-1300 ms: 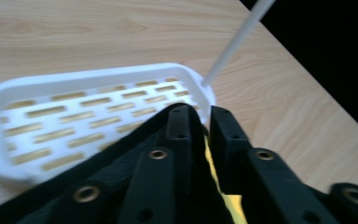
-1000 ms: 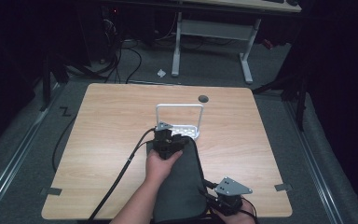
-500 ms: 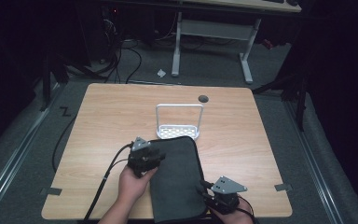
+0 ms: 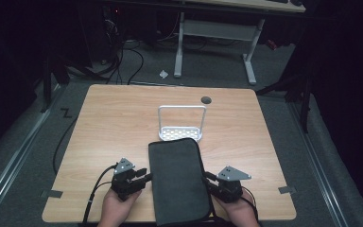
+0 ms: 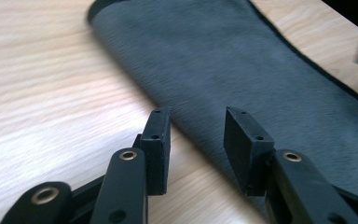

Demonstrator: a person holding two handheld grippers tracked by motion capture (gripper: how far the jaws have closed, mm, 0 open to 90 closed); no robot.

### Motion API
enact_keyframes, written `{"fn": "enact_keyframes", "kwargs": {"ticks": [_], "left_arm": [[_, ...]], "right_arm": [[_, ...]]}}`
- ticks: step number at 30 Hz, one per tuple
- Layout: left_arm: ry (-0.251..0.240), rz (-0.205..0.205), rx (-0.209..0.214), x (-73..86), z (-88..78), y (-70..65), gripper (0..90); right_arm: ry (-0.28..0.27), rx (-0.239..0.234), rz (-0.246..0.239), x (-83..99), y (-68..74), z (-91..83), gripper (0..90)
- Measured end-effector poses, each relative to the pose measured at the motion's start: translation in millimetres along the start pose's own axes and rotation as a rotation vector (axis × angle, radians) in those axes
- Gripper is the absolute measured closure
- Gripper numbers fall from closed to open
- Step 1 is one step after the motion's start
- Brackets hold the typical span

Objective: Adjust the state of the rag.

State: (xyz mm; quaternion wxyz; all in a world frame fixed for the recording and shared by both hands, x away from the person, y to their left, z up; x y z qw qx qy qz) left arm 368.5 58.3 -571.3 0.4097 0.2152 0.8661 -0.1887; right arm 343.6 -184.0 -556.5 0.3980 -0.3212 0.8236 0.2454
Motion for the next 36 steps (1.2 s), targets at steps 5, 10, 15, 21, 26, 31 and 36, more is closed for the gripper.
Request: {"fn": "enact_keyframes", "kwargs": {"ticks": [5, 10, 15, 21, 26, 31, 36], "left_arm": [[-0.007, 0.060, -0.002, -4.8, 5.6, -13.6, 69.5], [0.029, 0.089, -0.012, -4.6, 14.9, -15.8, 71.2], [0.081, 0.125, -0.017, 2.5, 19.3, -15.2, 71.3], [0.099, 0.139, 0.044, 11.2, 11.6, -20.6, 71.2], [0.128, 0.120, 0.112, 18.0, 3.8, -27.4, 70.5], [0.098, 0.092, 0.074, 12.4, 0.6, -20.4, 63.6], [0.048, -0.014, -0.019, -3.3, 7.3, 10.9, 51.2]], "right_arm": [[0.039, 0.014, -0.015, -13.8, -15.9, 18.5, 88.4], [0.111, 0.024, -0.021, -21.7, -27.8, 43.7, 90.0], [0.185, 0.033, -0.044, -15.8, -27.0, 60.0, 89.8], [0.168, 0.004, -0.052, 0.3, -12.5, 44.8, 89.1], [0.160, -0.040, -0.053, 15.4, 0.9, 27.2, 86.7], [0.140, -0.052, -0.039, 14.4, 3.2, 25.0, 78.3], [0.099, -0.039, -0.021, 9.3, 0.5, 24.6, 72.9]]}}
Point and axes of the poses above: each handheld gripper's, and its own axes: z roughly forward along the jaws, x roughly out of its underside, y roughly to its left, the point moved 8 cm from there along z, roughly forward along the jaws, and after that the axes turned 12 degrees about -x, right-handed, at the moved point
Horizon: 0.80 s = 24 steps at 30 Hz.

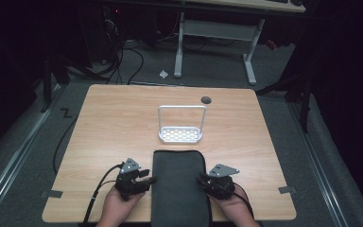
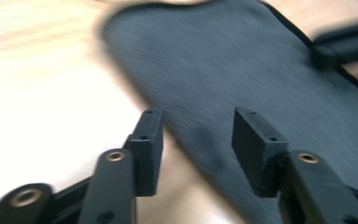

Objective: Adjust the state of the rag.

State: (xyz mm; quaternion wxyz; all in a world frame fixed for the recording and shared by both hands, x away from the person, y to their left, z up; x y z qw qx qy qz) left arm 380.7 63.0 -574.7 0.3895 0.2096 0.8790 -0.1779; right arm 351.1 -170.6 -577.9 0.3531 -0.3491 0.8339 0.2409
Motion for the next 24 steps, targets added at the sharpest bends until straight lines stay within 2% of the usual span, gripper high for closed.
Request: {"fn": "enact_keyframes", "kwargs": {"ticks": [1, 3, 4, 5, 6, 7, 9, 12, 15, 16, 17, 19, 24], "left_arm": [[0.000, 0.000, 0.000, 0.0, 0.0, 0.0, 51.7], [-0.022, -0.030, -0.034, -9.7, 7.5, 10.9, 50.0], [-0.022, -0.030, -0.034, -9.7, 7.5, 10.9, 48.7], [-0.021, -0.036, -0.041, -16.9, 13.2, 12.6, 47.9], [-0.021, -0.036, -0.041, -16.9, 13.2, 12.6, 47.1], [-0.022, -0.035, -0.052, -25.6, 19.5, 12.6, 46.8], [-0.022, -0.035, -0.053, -29.7, 23.2, 12.2, 46.5], [0.008, -0.029, -0.058, -37.4, 36.0, 13.8, 46.2], [0.031, -0.079, -0.051, -41.3, 46.5, 17.6, 45.2], [0.042, -0.085, -0.050, -41.7, 49.7, 18.4, 46.9], [0.070, -0.077, -0.067, -41.0, 54.5, 19.4, 49.5], [0.075, -0.087, -0.062, -40.2, 56.4, 17.9, 54.6], [0.076, -0.074, -0.059, -38.1, 57.2, 11.8, 69.8]], "right_arm": [[-0.003, 0.002, 0.005, -0.3, -0.5, 0.2, 72.8], [-0.003, -0.002, 0.013, -0.6, -1.0, 0.4, 72.7], [-0.003, -0.002, 0.013, -0.6, -1.0, 0.4, 72.7], [-0.004, 0.006, 0.016, -0.9, -1.9, 0.4, 73.2], [-0.004, 0.006, 0.016, -0.9, -1.9, 0.4, 73.2], [-0.008, 0.009, 0.017, -1.4, -2.3, -0.3, 73.5], [-0.009, 0.008, 0.016, -1.4, -2.2, -0.9, 73.4], [-0.014, 0.005, 0.013, -1.5, -2.0, -1.8, 70.6], [-0.010, 0.005, 0.012, -1.3, -2.0, -1.8, 69.5], [-0.005, 0.002, 0.008, -1.0, -1.5, -1.3, 69.1], [-0.003, 0.001, 0.004, -0.8, -1.4, -1.0, 69.1], [-0.002, 0.003, 0.000, -0.9, -1.9, -0.6, 68.5], [-0.008, 0.003, 0.002, -0.9, -3.9, -1.6, 66.3]]}}
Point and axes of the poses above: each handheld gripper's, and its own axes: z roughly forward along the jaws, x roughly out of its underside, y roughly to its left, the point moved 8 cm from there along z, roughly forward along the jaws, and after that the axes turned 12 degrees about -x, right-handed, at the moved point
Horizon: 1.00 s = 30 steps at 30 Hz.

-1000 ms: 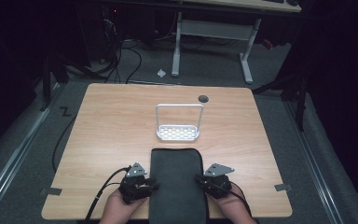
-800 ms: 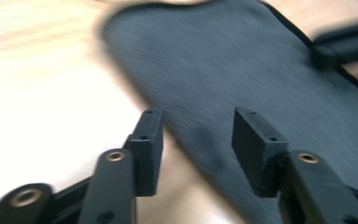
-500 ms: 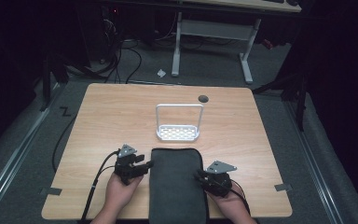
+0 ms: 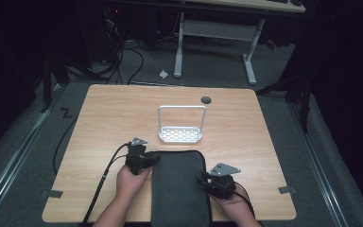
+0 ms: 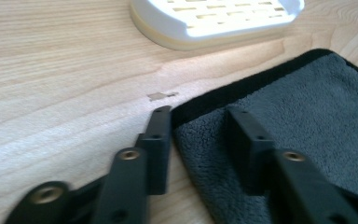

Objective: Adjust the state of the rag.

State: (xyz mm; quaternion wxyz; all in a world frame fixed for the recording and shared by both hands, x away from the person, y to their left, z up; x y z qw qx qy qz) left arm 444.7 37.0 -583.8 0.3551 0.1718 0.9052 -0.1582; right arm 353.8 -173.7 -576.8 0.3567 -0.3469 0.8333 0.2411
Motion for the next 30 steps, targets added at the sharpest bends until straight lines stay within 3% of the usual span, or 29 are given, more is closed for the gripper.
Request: {"fn": "enact_keyframes", "kwargs": {"ticks": [5, 6, 12, 17, 21, 25, 30], "left_arm": [[-0.037, 0.031, 0.033, 4.8, 1.5, -6.3, 81.0], [-0.043, -0.007, 0.059, 5.9, 1.6, -4.0, 81.5], [-0.060, 0.014, 0.036, 7.2, 1.0, -5.9, 81.3], [-0.060, 0.021, 0.037, 7.9, 0.4, -6.6, 80.9], [-0.060, 0.020, 0.041, 8.1, 0.2, -7.0, 80.6], [-0.061, 0.020, 0.043, 8.0, 0.2, -7.0, 80.1], [-0.061, 0.018, 0.045, 8.0, 0.2, -6.8, 79.7]], "right_arm": [[-0.044, 0.012, 0.035, -7.2, -9.4, -2.0, 60.0], [-0.053, 0.019, 0.040, -10.6, -12.0, -2.1, 58.7], [-0.059, 0.060, 0.067, -27.5, -30.9, 4.2, 55.3], [-0.030, 0.102, 0.056, -41.5, -48.8, 20.4, 54.2], [0.002, 0.091, 0.055, -40.3, -52.5, 30.4, 53.2], [0.036, 0.094, 0.072, -33.2, -55.2, 37.0, 45.4], [0.030, 0.088, 0.084, -29.5, -54.4, 38.4, 45.1]]}}
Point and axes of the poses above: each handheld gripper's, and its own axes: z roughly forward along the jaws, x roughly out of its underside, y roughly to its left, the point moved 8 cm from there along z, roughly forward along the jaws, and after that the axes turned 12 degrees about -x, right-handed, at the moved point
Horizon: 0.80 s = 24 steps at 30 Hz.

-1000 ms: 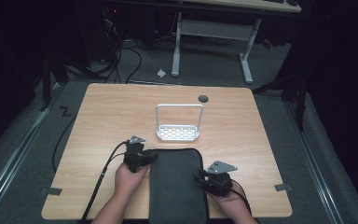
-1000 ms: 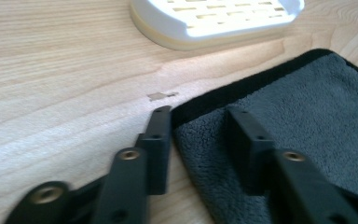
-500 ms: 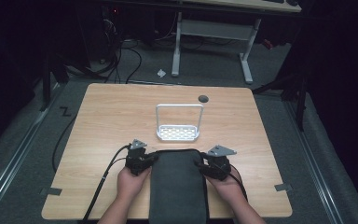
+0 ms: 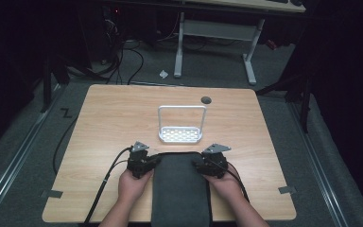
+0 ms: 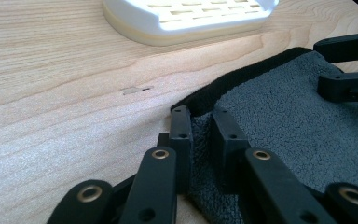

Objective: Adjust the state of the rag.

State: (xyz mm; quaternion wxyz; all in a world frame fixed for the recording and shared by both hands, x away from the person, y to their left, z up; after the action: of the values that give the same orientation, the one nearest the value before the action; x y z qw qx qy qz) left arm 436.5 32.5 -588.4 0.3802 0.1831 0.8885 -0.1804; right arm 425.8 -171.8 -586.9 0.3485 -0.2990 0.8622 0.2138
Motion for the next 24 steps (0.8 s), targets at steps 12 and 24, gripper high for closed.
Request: {"fn": "enact_keyframes", "kwargs": {"ticks": [12, 24], "left_arm": [[0.001, -0.008, 0.006, 0.3, -0.4, 0.1, 79.2], [-0.004, 0.006, -0.010, 0.4, -1.0, -0.4, 78.7]], "right_arm": [[-0.025, -0.052, 0.046, 4.6, 4.6, -4.0, 70.4], [-0.028, -0.065, 0.030, 3.9, 8.9, -3.6, 78.6]]}}
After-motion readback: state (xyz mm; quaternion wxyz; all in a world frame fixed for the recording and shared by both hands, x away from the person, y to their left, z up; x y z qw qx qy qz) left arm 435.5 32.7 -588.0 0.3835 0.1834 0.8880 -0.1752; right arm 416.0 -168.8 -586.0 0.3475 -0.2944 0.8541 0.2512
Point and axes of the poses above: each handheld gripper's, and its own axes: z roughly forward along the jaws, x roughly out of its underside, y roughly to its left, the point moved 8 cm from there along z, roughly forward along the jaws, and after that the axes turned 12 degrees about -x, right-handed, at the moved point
